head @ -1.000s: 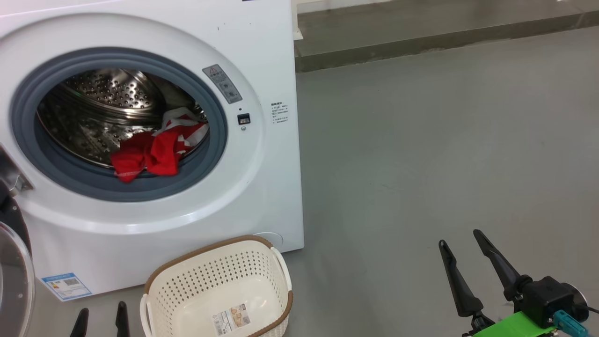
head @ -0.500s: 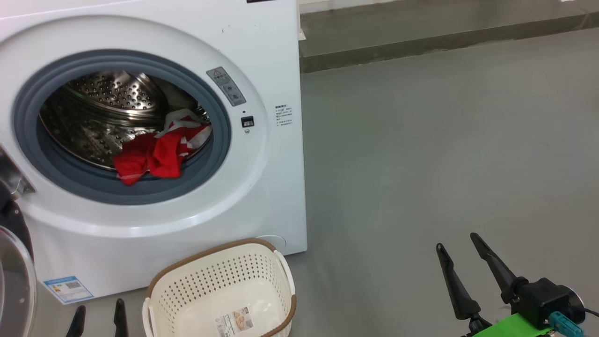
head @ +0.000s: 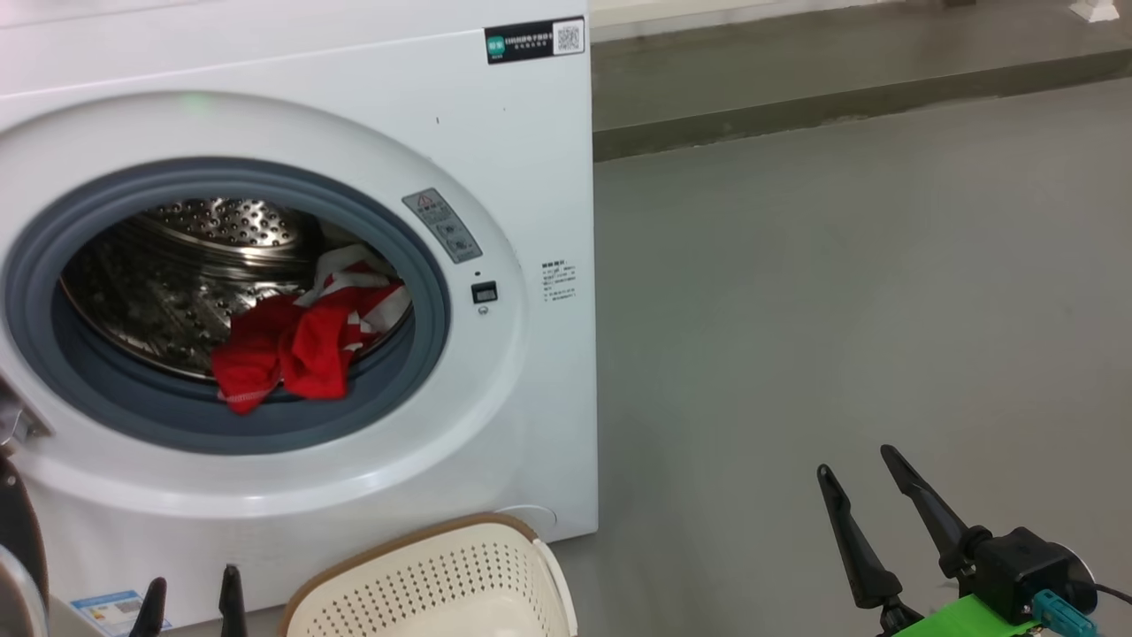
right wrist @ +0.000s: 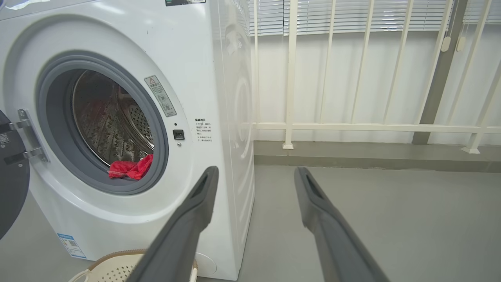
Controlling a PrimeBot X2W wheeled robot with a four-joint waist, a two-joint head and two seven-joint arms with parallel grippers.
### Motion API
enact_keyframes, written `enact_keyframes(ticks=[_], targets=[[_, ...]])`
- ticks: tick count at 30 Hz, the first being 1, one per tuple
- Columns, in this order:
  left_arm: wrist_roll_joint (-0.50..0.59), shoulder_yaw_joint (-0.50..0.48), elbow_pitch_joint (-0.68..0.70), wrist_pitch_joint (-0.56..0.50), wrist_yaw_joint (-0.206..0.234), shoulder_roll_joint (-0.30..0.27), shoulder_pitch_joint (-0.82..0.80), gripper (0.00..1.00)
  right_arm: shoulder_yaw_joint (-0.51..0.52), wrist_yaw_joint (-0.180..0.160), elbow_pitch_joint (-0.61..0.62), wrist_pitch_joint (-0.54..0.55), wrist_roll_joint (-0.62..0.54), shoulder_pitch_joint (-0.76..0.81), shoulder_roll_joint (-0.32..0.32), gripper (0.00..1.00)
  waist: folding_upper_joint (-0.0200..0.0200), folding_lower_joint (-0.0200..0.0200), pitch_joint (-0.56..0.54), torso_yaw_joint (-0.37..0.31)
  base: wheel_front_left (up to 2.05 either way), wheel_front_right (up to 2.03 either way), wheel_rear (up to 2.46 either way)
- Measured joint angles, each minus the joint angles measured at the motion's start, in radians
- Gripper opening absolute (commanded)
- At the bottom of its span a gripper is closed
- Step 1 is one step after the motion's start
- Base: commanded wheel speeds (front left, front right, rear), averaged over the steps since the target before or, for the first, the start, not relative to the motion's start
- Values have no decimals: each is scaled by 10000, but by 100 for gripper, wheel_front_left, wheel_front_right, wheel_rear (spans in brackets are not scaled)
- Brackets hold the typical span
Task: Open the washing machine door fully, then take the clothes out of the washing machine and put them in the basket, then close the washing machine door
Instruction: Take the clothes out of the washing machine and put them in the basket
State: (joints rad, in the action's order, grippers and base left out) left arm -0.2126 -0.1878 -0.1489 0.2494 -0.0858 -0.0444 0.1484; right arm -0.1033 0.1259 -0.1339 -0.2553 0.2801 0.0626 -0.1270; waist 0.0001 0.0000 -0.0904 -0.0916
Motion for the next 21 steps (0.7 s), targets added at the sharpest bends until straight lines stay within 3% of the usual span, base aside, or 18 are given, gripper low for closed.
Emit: enact_keyframes(ticks=[7,21], targets=[[-13,71,-13,0,0,0,1,100,-17,0,-4,0,21,0,4,100,0,0,17,67,57,-57,0],[-12,169,123,0,0,0,11,100,-36,0,-33,0,105,1,2,100,0,0,-45,35,0,0,0]])
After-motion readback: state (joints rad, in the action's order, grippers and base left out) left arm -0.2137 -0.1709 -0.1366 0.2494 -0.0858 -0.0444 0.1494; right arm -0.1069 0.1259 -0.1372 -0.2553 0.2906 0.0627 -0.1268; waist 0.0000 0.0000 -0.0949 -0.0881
